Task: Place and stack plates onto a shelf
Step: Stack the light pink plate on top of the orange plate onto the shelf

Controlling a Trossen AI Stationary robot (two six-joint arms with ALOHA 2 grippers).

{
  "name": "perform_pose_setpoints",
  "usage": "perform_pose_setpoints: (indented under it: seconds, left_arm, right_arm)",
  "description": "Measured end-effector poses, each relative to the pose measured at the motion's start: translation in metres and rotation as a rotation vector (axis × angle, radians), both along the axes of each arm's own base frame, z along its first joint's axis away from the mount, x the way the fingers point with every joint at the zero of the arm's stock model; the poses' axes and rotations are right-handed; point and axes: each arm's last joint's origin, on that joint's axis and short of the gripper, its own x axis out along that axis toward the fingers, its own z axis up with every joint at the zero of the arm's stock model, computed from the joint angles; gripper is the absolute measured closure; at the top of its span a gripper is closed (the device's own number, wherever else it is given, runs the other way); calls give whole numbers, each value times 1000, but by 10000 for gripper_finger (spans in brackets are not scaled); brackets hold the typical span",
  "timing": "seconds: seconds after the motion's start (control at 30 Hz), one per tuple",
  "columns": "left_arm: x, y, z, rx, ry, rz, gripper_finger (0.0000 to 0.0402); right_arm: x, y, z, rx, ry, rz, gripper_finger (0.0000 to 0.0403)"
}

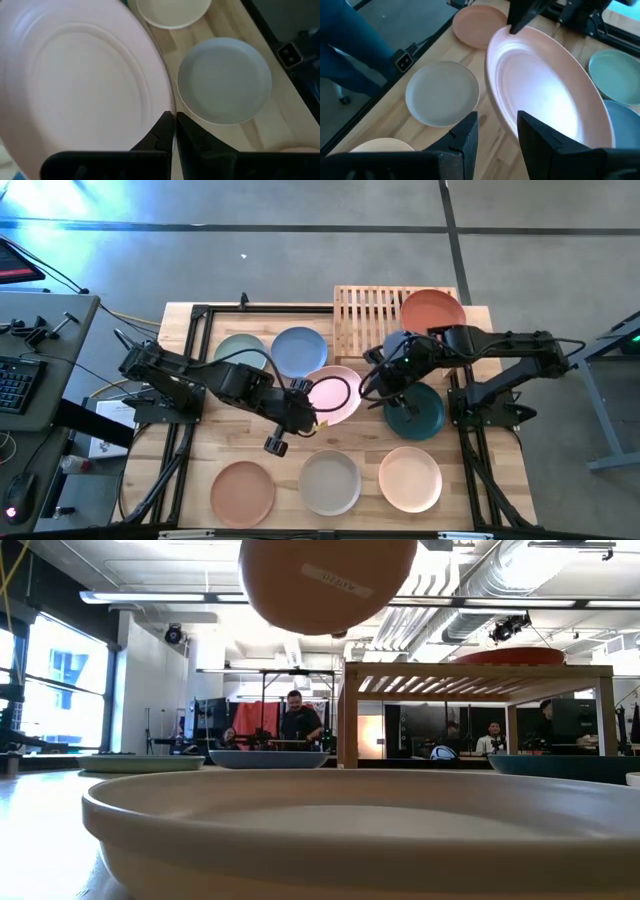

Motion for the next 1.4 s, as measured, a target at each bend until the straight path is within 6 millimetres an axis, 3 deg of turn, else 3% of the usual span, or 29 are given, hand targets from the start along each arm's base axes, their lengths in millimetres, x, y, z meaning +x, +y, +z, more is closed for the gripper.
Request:
perform_pose_setpoints:
  seconds: [0.57,1.13,1.23,1.4]
  left_arm:
    - [3,-3,4,-46,-32,-57,401]
    - [3,-3,4,-33,-41,-80,401]
    - [3,-3,4,-33,-42,-79,402]
    - [3,-3,4,-27,-43,-74,402]
  right_arm:
    - [-1,18,0,7,-6,50,289]
    - [20,21,-20,-4,72,49,290]
    - [20,21,-20,-4,73,49,309]
    - [19,21,-20,-5,79,59,379]
